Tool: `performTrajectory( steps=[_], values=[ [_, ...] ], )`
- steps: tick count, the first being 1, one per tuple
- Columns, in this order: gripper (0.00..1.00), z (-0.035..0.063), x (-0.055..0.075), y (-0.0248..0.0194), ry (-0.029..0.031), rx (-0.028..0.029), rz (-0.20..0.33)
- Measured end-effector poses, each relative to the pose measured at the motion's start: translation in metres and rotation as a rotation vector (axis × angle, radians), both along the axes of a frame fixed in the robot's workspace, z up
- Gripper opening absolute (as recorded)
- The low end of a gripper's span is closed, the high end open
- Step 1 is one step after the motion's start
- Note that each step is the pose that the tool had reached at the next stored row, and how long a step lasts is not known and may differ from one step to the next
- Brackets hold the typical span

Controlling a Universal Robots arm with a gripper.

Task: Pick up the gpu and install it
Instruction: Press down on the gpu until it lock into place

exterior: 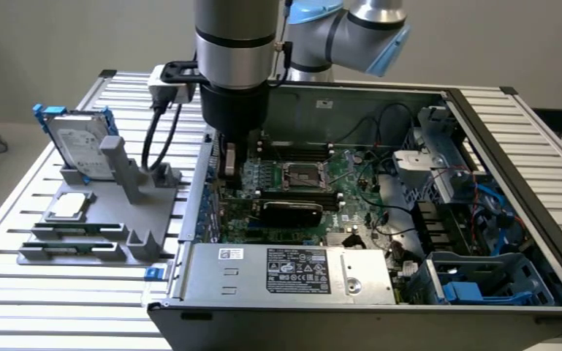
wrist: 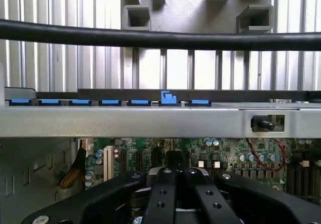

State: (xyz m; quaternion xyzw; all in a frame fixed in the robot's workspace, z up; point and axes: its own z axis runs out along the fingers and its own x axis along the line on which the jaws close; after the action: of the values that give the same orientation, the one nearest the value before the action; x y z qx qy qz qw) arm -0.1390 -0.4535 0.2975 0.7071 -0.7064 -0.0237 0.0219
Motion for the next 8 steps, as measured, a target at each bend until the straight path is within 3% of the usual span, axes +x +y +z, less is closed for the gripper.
performTrajectory(
  steps=[5, 8],
  values=[
    [0.11, 0.0013, -0.0021, -0.0002, 0.0003, -0.0196, 0.001],
    [0.11, 0.0018, -0.0038, -0.0003, 0.0033, -0.0276, 0.001]
  ],
)
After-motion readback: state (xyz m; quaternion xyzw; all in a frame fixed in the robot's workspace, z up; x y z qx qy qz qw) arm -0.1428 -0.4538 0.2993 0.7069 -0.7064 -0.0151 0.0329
